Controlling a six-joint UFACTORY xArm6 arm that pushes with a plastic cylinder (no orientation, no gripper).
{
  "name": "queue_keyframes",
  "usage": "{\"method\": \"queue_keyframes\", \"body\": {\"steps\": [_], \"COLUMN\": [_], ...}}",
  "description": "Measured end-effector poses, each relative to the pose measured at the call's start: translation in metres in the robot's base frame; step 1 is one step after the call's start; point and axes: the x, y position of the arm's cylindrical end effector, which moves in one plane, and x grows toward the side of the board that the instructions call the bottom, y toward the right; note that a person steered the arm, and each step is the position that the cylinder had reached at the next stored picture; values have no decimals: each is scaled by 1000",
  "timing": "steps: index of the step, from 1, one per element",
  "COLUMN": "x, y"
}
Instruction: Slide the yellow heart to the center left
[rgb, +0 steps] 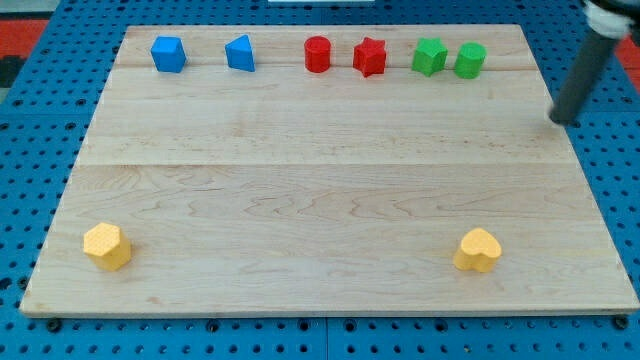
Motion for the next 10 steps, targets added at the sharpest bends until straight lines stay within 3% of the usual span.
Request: {"method": "queue_keyframes", "body": {"steps": [1,3,5,6,7,8,10], "x": [114,140,129,137,133,167,197], "y": [-18,-157,-308,-323,-268,-259,-279]}}
